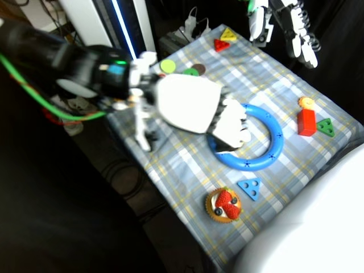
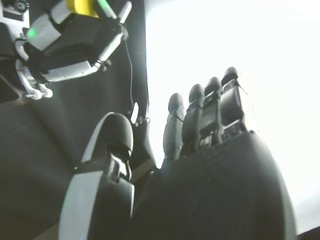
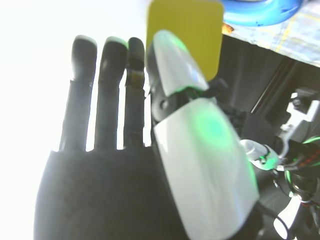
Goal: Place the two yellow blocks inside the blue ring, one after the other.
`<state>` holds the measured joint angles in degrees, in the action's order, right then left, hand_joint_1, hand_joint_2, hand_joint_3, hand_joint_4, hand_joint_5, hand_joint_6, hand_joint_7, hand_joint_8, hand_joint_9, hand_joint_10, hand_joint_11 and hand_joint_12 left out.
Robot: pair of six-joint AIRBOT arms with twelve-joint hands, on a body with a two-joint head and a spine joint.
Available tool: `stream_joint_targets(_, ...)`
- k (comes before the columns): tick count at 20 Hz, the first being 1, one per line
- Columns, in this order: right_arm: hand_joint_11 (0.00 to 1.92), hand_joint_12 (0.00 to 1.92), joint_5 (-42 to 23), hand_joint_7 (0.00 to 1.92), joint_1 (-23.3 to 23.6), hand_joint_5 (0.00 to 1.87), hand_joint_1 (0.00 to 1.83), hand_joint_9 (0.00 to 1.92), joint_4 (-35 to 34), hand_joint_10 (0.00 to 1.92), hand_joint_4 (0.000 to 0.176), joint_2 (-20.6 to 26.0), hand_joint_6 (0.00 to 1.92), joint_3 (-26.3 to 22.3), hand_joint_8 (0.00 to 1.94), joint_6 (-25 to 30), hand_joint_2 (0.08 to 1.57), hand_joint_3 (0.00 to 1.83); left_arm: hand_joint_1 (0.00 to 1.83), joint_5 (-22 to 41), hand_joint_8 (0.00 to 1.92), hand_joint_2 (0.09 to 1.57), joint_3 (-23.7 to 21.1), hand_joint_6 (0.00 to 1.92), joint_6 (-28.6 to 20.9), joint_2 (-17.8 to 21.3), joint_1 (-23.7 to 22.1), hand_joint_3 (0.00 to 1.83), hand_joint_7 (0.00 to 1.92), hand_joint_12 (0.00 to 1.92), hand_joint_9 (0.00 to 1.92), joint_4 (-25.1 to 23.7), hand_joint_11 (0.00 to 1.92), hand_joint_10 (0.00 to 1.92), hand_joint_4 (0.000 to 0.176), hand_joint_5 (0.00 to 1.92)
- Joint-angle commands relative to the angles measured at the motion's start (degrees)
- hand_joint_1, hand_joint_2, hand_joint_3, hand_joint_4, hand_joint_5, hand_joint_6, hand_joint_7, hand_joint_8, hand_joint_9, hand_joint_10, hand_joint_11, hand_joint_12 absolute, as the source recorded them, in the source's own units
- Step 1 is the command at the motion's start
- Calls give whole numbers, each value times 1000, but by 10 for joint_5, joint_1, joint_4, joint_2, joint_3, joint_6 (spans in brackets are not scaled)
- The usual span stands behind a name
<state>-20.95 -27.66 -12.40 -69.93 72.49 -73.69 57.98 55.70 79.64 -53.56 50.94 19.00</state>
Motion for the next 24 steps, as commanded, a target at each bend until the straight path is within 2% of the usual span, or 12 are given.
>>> stream_joint_targets(1,630,1560,-52,730,12,648,1336,747,4,1510,0,-8,1287,9,1428,-1,1241,0,489,76,5,1428,4,0,-6,-5,-5,2,116,174,25,-5,0,9,13,242)
stream_joint_targets(6,283,1572,1,752,27,540,1132,567,-8,1039,0,-66,1517,66,1461,-1,1299,6,491,79,1,1430,12,2,-21,-14,1,0,121,11,27,-1,0,10,5,256)
stream_joint_targets(8,41,1702,10,434,27,316,950,311,-17,1042,0,-71,500,74,627,-1,1252,0,493,81,4,1430,13,1,-27,-15,1,0,127,0,20,-2,0,7,7,254)
stream_joint_targets(9,7,1625,12,418,27,257,871,304,-17,816,0,-71,245,74,329,-1,1241,0,495,82,0,1435,14,0,-28,-15,1,2,121,0,9,-2,0,1,11,250)
stream_joint_targets(10,0,1304,12,292,27,129,767,253,-17,322,2,-71,25,72,26,-1,1257,0,512,82,0,1438,14,0,-29,-15,2,2,106,0,0,-1,0,0,11,244)
stream_joint_targets(11,0,1304,12,292,27,129,767,253,-17,322,2,-71,25,68,26,-1,1257,0,512,82,0,1438,14,0,-31,-15,3,2,106,0,0,-1,0,0,11,244)
stream_joint_targets(12,0,812,12,37,27,11,714,102,-17,68,0,-71,0,62,14,-1,1254,0,518,83,3,1434,14,1,-34,-15,3,0,112,0,13,-1,0,6,6,246)
stream_joint_targets(15,0,710,-15,17,28,0,710,101,-14,34,16,-29,0,21,2,-1,1229,0,543,89,6,1428,14,4,-40,-13,7,0,120,0,29,-1,0,13,3,255)
stream_joint_targets(16,0,840,-29,46,28,0,705,155,-14,64,56,-14,0,6,5,-1,1223,0,548,92,6,1424,13,4,-42,-12,8,0,122,0,25,-1,0,10,9,255)
stream_joint_targets(18,0,602,-67,1,28,0,643,82,-14,39,67,31,0,-43,0,-1,1248,1,535,101,1,1425,8,2,-46,-5,15,0,112,0,11,2,0,4,14,245)
stream_joint_targets(20,0,1094,-132,0,16,0,574,14,-13,6,62,91,0,-99,0,-1,1234,0,586,113,7,1420,2,2,-47,1,23,0,101,0,4,6,0,2,22,244)
stream_joint_targets(24,0,991,-228,0,-34,0,459,99,18,37,50,182,0,-172,0,38,1273,8,610,136,6,1410,-6,0,-49,12,34,0,107,0,10,9,0,4,46,233)
